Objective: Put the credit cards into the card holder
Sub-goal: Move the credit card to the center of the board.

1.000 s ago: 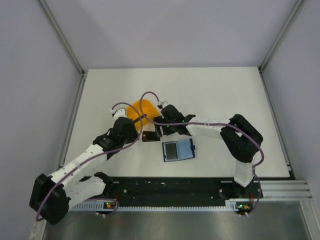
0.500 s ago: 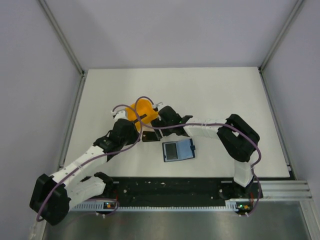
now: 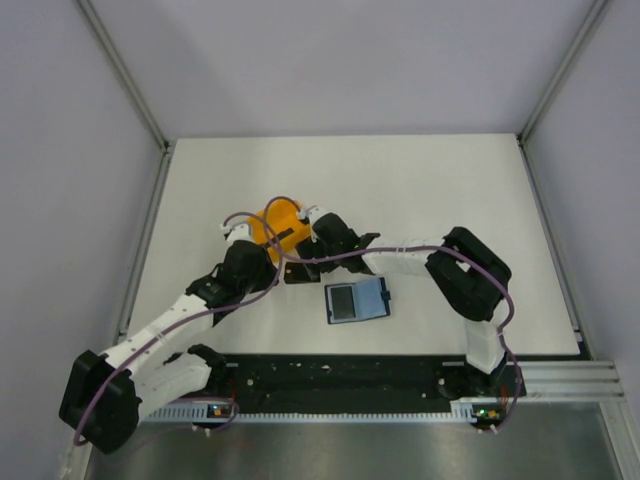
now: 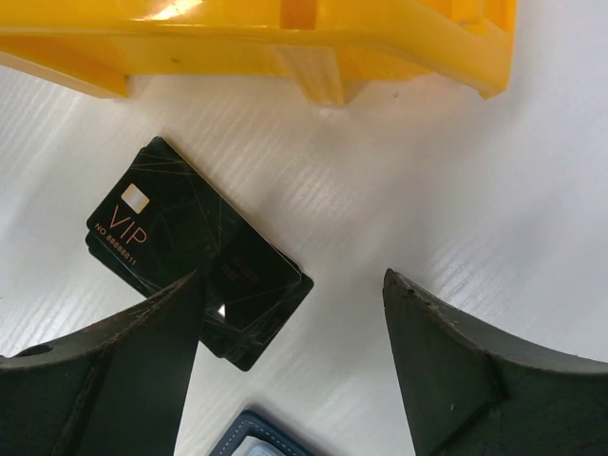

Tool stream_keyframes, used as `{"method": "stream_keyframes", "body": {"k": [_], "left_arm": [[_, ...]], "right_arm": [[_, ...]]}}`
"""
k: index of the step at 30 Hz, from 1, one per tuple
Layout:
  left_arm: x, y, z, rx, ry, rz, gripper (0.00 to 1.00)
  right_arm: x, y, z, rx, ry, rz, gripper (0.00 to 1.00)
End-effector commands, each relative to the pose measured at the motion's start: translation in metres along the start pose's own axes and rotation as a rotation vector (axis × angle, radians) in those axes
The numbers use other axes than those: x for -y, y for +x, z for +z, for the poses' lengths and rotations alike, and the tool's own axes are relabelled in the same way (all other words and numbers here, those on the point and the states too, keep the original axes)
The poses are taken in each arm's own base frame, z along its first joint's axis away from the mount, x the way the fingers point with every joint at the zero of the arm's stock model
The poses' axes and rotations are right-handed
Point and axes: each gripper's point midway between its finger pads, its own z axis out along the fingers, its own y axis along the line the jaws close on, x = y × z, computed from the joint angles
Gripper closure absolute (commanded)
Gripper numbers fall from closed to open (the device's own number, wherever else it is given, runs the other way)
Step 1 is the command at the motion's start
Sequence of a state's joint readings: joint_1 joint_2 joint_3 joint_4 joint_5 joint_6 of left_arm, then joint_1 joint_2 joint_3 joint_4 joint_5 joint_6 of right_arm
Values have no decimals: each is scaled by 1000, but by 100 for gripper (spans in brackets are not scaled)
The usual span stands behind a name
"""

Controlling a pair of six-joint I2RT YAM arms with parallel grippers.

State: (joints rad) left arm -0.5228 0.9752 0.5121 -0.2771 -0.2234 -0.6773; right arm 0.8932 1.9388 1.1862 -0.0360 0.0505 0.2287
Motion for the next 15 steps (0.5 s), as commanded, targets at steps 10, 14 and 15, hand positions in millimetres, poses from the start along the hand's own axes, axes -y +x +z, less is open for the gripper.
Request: {"method": "stream_keyframes", "body": {"k": [10,14,15], "left_arm": [[5,-8,4,32,30,6,51],[3,-6,5,28,25,7,51],[3,-6,6,26,25,7,51]], "right_arm": [[-22,10,14,-58,-80,-38,34],[-17,26,22,-118,-46,-33,46],[-15,28,22,-129,-42,-27,48]]}}
